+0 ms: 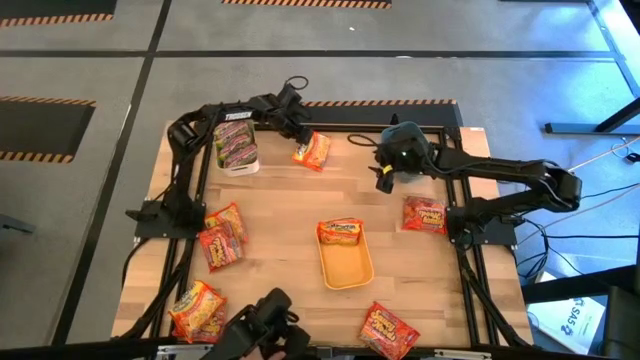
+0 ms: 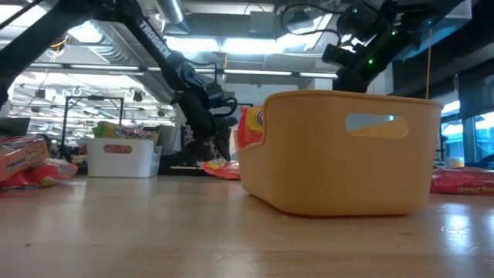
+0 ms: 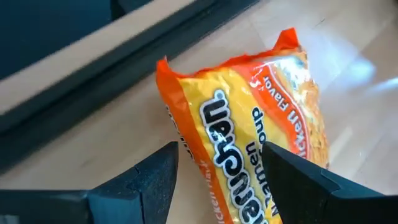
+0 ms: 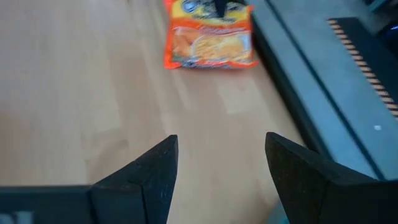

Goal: Sort Maruchan noodles
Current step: Put the top right orange noodle pack into the yellow bin

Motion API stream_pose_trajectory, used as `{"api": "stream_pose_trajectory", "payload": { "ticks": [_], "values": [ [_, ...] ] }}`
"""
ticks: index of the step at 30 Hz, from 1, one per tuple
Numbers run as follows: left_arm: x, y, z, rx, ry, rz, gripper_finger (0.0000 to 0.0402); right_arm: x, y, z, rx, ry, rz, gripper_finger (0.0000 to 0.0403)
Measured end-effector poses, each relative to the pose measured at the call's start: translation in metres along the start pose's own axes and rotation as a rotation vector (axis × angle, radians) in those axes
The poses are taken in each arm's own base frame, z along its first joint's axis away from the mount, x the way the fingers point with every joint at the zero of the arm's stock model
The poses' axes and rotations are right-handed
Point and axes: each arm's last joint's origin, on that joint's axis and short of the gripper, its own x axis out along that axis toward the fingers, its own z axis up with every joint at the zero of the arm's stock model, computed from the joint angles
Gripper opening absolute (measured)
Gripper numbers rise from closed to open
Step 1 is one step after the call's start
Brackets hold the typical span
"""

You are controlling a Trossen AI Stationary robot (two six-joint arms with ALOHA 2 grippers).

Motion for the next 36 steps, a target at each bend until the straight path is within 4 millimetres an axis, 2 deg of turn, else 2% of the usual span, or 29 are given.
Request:
{"api": "stream_pose_trajectory", "payload": {
  "ticks": [7, 10, 14, 23, 29, 36],
  "values": [
    [0.008, -0.008, -0.005, 0.042, 0.05, -0.083, 0.0223, 0.018, 0.004, -0.006, -0.001, 0.062, 0.048, 0.0225],
    [0.009, -0.012, -0.007, 0.087, 0.051, -0.09, 0.0208, 0.022, 0.005, -0.007, -0.002, 0.069, 0.049, 0.0225],
    [0.011, -0.017, -0.008, 0.135, 0.054, -0.096, 0.0157, 0.023, 0.005, -0.006, -0.001, 0.061, 0.047, 0.0225],
    [0.015, -0.033, -0.008, 0.215, -0.004, -0.065, 0.0011, 0.023, 0.005, -0.006, -0.001, 0.063, 0.048, 0.0225],
    [0.017, -0.045, -0.01, 0.309, -0.019, -0.035, 0.0002, 0.023, 0.005, -0.007, -0.001, 0.064, 0.048, 0.0225],
    [0.002, -0.072, -0.015, 0.446, -0.047, 0.02, 0.0001, 0.022, 0.006, -0.006, 0.036, 0.052, 0.086, 0.0225]
  ]
}}
